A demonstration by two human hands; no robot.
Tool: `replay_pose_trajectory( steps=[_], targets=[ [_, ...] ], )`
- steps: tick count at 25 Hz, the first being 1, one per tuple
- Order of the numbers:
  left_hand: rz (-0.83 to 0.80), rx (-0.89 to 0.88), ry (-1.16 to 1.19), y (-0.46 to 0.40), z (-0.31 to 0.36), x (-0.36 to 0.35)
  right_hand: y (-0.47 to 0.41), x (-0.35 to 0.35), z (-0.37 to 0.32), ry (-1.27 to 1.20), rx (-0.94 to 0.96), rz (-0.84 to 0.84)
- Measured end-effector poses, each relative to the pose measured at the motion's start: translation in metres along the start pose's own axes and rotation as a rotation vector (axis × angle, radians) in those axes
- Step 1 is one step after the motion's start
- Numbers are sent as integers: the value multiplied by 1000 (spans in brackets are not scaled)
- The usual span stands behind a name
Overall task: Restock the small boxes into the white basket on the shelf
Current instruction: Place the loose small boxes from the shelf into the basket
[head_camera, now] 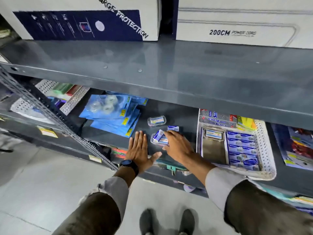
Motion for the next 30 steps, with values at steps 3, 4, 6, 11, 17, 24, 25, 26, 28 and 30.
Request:
replay_pose_trajectory(
  steps=[3, 4, 6, 11, 17, 24, 25, 26, 28, 30],
  targets=[
    [56, -49, -5, -9, 2, 0, -10, -1, 1, -4, -54, 12],
    [55, -59, -18, -13, 4, 0, -10, -1, 2, -9, -82, 17],
    [61, -70, -43, -20, 7, 1, -7, 2, 5, -35, -151, 47],
    [81, -88, -61, -18, 10, 3, 2, 19, 17, -54, -270, 107],
    [73, -143, -75, -16, 37, 1, 32, 33, 29, -99, -248, 134],
    [132, -103, -109, -19, 38, -3, 116, 60, 87, -287, -267, 428],
    [141, -102, -114, -18, 39, -2, 123, 61, 99, -293, -302, 434],
    [144, -100, -116, -17, 40, -2, 129, 61, 111, -284, -341, 422],
    [141, -98, -116, -17, 37, -1, 133, 52, 131, -282, -411, 340],
    [142, -88, -127, -18, 37, -1, 127, 41, 144, -285, -447, 231]
  ],
)
Point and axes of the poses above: each hand's wrist, its own y-axis away from the middle knuckle, its own x-axis out of the back of the hand, z = x × y, the point moved 7 cm from there along -y, towards the middle knuckle, and after that the axes turned 14 degrees about -z, right-handed, at the moved point
